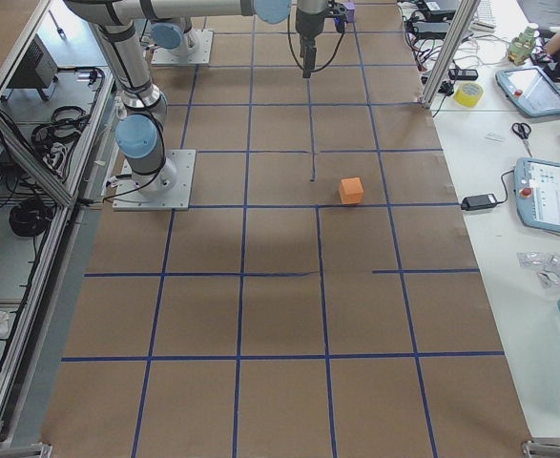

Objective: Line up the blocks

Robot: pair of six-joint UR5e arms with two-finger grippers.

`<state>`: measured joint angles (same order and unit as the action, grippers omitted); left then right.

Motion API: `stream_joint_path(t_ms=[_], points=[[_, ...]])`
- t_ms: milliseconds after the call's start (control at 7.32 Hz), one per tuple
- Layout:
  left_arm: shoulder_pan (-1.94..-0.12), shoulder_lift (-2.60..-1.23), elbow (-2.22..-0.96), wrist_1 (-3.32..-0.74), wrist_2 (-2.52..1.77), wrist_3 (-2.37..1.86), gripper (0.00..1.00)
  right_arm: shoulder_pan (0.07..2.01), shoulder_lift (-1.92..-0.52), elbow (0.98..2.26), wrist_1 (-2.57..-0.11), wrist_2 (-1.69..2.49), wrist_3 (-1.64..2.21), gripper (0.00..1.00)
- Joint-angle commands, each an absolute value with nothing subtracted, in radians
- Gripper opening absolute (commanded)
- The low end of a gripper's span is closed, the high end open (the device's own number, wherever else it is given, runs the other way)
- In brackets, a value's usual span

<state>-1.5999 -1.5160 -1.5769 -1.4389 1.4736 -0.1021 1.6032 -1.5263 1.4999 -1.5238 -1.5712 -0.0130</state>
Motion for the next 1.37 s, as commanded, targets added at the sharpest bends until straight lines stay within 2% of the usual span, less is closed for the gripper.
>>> stream_joint_path(t_ms=[0,1230], points=[[-1.600,-1.517,-1.577,-1.437,1.473,-0.107,1.00,1.603,-1.529,1.500,-1.519,-1.577,-0.012,1.00],[-1.601,-1.514,-1.589,-1.430,1.480,-0.097,1.00,1.588,-1.517,1.502,-1.515,-1.592,-0.012,1.00]])
